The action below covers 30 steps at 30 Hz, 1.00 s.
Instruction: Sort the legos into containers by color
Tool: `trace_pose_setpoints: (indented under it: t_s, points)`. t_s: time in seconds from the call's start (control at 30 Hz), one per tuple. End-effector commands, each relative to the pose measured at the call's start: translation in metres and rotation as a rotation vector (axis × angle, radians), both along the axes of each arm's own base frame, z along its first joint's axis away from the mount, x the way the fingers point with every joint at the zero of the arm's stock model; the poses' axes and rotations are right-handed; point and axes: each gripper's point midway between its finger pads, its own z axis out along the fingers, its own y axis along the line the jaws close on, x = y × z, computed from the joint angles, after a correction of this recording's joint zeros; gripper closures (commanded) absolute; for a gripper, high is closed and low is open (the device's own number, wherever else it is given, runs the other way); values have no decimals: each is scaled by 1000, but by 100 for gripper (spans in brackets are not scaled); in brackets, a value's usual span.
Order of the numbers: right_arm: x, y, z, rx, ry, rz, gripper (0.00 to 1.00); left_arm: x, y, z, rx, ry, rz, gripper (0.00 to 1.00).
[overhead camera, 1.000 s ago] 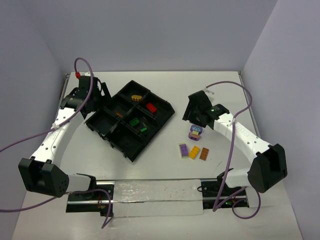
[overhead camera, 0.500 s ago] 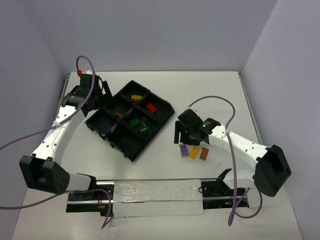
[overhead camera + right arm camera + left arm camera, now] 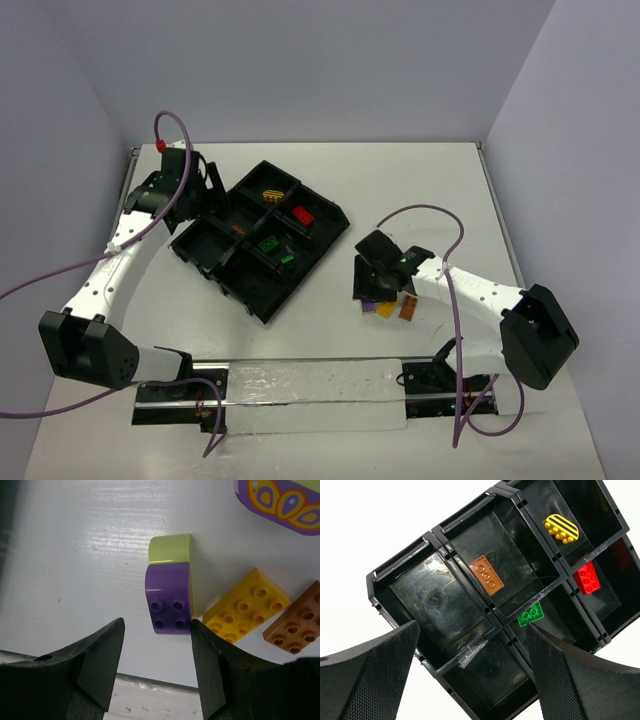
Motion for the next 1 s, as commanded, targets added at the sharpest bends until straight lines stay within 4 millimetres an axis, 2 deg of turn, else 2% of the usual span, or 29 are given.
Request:
trace_pose_setpoints:
  t_s: [0.0,0.37,0.47,0.63,0.73,0.83,0.93,0.97]
  points:
    - [12,4,-2,-12,-50,-2,39,1,-5,21,-11,-66,-26,6]
    - [22,-1,-11,-82,-57,13,34,-2,-1,22,6,-71,-20,6]
    - [23,1,-10,-77,-63,15,42,-1,-1,21,9,-70,-19,6]
    - [25,0,-11,-85,-70,19,78,1,-1,21,12,-67,-23,6]
    - [29,2,-2,-80,-87,25,97,3,-4,23,6,-71,-33,6]
    - [35,13,17,-44,-104,51,100,6,-18,21,-33,-62,-98,6]
    - [44,29,47,23,-151,103,100,8,-37,24,-106,-61,-173,6]
    - [47,40,63,73,-173,134,100,8,-45,27,-139,-63,-201,6]
